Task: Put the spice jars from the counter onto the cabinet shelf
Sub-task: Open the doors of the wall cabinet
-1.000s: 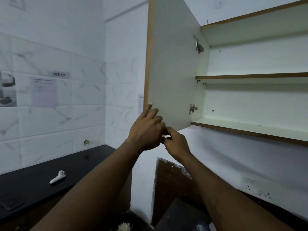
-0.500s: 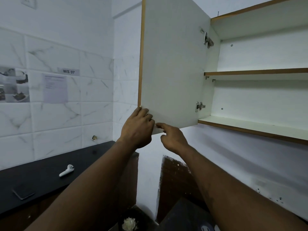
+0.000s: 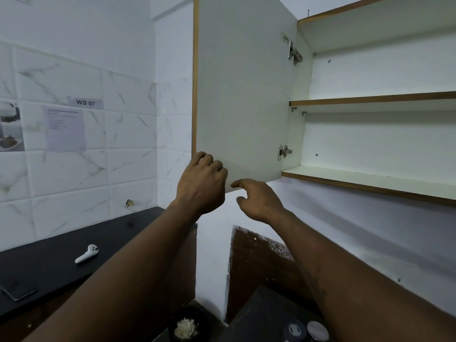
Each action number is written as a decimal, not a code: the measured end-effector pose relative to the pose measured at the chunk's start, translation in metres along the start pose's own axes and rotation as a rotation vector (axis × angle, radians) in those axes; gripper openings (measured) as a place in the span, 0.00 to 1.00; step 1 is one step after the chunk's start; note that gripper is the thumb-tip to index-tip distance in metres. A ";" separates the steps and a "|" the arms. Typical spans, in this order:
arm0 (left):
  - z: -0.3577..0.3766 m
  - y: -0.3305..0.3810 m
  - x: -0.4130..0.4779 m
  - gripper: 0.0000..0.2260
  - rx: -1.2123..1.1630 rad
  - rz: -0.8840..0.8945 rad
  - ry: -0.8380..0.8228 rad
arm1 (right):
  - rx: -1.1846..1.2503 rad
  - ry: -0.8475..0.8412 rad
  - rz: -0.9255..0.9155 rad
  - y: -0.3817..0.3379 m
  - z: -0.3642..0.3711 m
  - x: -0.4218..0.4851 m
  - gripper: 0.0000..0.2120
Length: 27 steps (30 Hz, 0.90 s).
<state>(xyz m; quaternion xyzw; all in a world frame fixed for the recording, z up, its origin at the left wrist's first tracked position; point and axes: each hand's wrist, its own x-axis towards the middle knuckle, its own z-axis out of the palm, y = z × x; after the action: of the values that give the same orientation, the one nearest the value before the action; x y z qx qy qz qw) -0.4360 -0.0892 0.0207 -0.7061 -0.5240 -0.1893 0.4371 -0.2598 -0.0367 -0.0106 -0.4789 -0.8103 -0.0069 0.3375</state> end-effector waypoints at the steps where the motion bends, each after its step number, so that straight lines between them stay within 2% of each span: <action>1: -0.001 0.005 0.003 0.14 -0.024 -0.005 -0.004 | -0.030 0.008 -0.003 0.003 -0.003 -0.003 0.22; 8: -0.005 0.059 0.040 0.19 -0.263 -0.091 -0.131 | -0.217 0.136 0.091 0.037 -0.051 -0.033 0.21; 14: -0.010 0.123 0.063 0.19 -0.395 -0.027 -0.176 | -0.329 0.190 0.265 0.082 -0.112 -0.081 0.21; 27: -0.031 0.320 0.067 0.26 -0.696 0.311 -0.350 | -0.497 0.164 0.723 0.175 -0.203 -0.255 0.24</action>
<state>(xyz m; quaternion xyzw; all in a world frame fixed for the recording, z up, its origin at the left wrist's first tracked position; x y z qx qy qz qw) -0.1148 -0.0977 -0.0480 -0.9039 -0.3820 -0.1640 0.1003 0.0665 -0.2063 -0.0499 -0.7958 -0.5353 -0.1209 0.2560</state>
